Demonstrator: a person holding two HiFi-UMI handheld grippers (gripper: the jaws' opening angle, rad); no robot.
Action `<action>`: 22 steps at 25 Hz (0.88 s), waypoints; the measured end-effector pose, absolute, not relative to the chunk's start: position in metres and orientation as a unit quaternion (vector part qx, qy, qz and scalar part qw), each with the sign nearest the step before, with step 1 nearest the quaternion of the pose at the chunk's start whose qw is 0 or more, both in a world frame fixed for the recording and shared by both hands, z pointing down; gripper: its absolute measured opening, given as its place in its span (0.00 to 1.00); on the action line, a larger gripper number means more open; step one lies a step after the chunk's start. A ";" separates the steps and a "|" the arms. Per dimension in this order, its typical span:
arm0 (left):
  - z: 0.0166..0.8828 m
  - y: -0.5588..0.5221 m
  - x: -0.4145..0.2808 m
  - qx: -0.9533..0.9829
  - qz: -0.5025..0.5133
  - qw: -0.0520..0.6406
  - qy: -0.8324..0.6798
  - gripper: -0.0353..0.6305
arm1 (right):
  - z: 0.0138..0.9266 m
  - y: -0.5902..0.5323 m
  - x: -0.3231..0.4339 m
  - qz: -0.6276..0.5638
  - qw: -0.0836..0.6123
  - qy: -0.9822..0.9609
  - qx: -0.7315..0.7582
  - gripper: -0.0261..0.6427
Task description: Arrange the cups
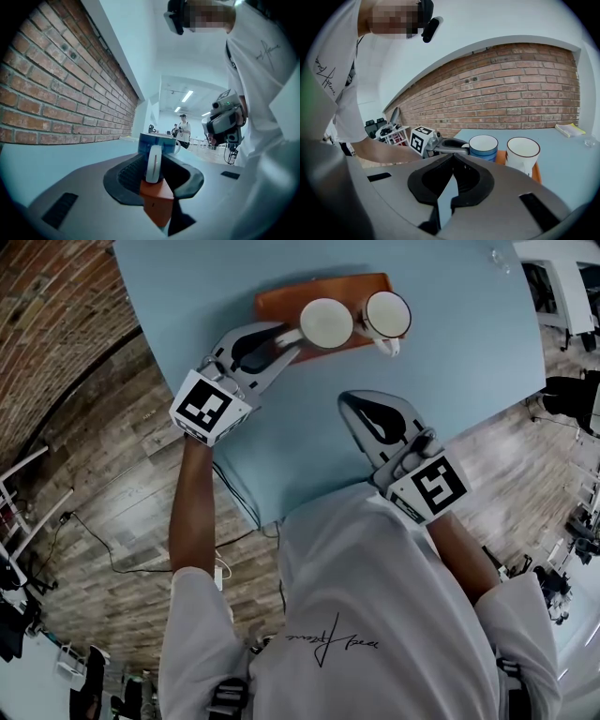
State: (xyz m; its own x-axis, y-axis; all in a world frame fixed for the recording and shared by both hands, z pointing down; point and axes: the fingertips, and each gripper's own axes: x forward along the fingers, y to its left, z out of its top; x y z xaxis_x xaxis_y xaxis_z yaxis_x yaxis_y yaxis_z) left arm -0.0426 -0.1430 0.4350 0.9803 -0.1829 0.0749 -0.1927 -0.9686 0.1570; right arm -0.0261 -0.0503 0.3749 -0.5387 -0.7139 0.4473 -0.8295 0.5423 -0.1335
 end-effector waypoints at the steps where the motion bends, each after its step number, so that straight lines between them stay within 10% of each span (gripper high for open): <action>1: 0.434 -0.142 -0.042 0.992 0.029 0.082 -0.092 0.21 | 0.375 -0.050 -0.026 0.168 0.174 -0.861 0.447 0.07; 22: 0.431 -0.132 -0.034 0.992 0.033 0.055 -0.113 0.14 | 0.374 -0.050 -0.025 0.166 0.176 -0.864 0.441 0.07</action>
State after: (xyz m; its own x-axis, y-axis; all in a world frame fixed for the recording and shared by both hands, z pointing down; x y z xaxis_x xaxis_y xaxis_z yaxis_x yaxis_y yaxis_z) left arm -0.0338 -0.1321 0.4311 0.9723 -0.2205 0.0775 -0.2278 -0.9683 0.1022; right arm -0.0248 -0.0500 0.3743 -0.5489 -0.7047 0.4496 -0.8209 0.5557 -0.1313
